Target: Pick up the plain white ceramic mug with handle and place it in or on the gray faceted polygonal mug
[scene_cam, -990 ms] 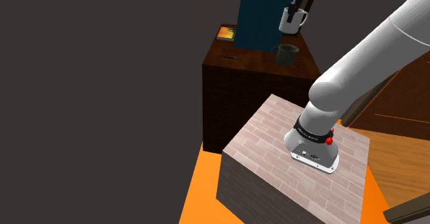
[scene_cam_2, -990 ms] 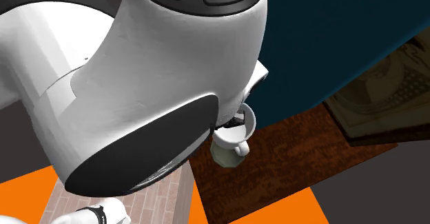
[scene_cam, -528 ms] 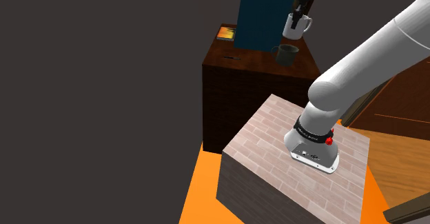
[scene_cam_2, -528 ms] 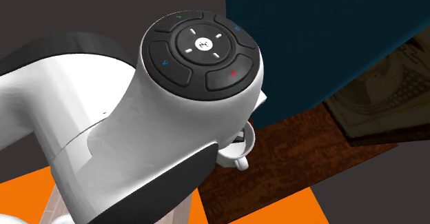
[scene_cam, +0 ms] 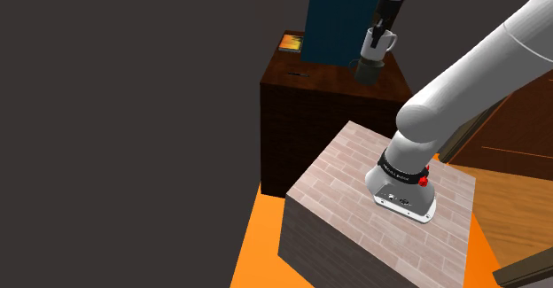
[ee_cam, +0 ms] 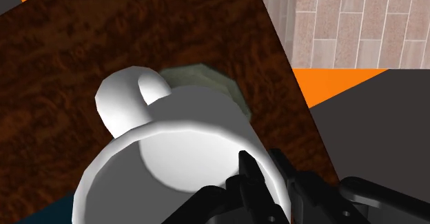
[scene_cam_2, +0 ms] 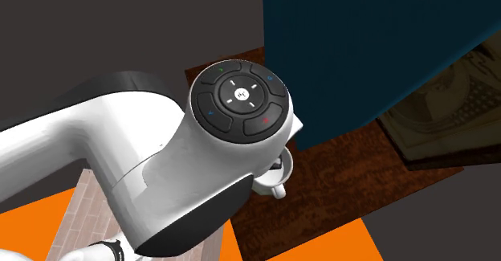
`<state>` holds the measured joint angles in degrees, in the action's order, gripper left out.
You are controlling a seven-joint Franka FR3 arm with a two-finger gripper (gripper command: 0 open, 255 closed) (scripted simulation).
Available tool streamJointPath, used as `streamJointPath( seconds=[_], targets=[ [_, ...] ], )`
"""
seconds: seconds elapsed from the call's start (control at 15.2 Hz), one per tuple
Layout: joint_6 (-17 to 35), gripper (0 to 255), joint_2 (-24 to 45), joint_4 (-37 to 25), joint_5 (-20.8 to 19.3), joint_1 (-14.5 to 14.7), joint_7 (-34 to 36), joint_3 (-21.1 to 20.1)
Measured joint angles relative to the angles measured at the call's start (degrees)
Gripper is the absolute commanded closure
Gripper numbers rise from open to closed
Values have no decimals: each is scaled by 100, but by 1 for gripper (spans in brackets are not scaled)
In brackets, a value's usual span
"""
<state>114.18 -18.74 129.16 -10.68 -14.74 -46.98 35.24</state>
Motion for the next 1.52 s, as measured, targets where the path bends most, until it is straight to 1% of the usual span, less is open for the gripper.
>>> streamJointPath(
  seconds=[0.26,0.66,0.73,1.12,1.39,1.52],
  targets=[
    [282,255,78,209,8,-1,-22,56],
    [351,255,96,240,21,4,-32,64],
    [352,0,97,239,22,4,-31,63],
    [354,0,105,251,16,0,-30,68],
    [-235,0,-48,-205,1,-2,-9,-33],
    [-357,0,-104,-271,-13,-6,19,-70]
  ],
)
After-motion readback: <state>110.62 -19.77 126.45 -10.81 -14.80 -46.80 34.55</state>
